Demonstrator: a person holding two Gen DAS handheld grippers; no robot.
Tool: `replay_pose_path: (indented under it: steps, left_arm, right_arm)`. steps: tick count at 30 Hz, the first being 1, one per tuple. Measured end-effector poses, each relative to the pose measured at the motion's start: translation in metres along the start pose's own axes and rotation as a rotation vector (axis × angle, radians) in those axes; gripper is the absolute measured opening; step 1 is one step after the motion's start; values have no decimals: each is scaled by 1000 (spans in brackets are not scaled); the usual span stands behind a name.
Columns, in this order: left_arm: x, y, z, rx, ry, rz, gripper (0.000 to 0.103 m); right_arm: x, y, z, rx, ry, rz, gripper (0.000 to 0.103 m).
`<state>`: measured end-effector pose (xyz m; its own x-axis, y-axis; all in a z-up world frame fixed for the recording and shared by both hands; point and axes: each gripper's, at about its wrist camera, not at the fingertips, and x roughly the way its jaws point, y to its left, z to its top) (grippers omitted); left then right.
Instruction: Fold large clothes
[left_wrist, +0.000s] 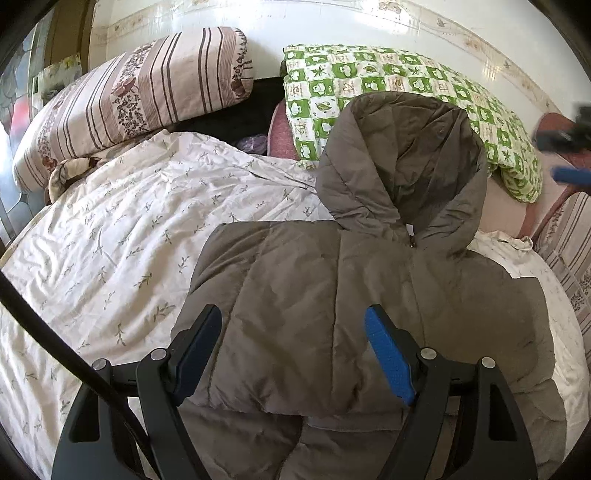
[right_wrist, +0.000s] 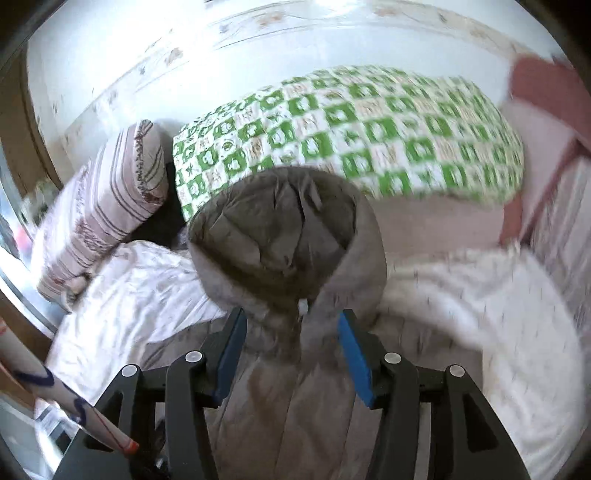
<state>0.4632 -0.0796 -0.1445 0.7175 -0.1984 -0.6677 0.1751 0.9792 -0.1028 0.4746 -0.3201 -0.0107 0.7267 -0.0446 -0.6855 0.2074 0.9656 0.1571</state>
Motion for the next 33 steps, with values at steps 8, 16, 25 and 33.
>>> replay_pose_path:
  steps: [8, 16, 25, 33]
  left_arm:
    - [3, -3, 3, 3, -2, -12, 79]
    - [3, 0, 3, -27, 8, -23, 79]
    - [14, -2, 6, -19, 32, -29, 79]
    - [16, -1, 9, -18, 28, -20, 79]
  right_arm:
    - [43, -5, 39, 118, 47, -8, 54]
    - [48, 4, 99, 97, -4, -75, 55]
    - [118, -2, 122, 80, 34, -99, 53]
    - [108, 5, 100, 55, -41, -42, 2]
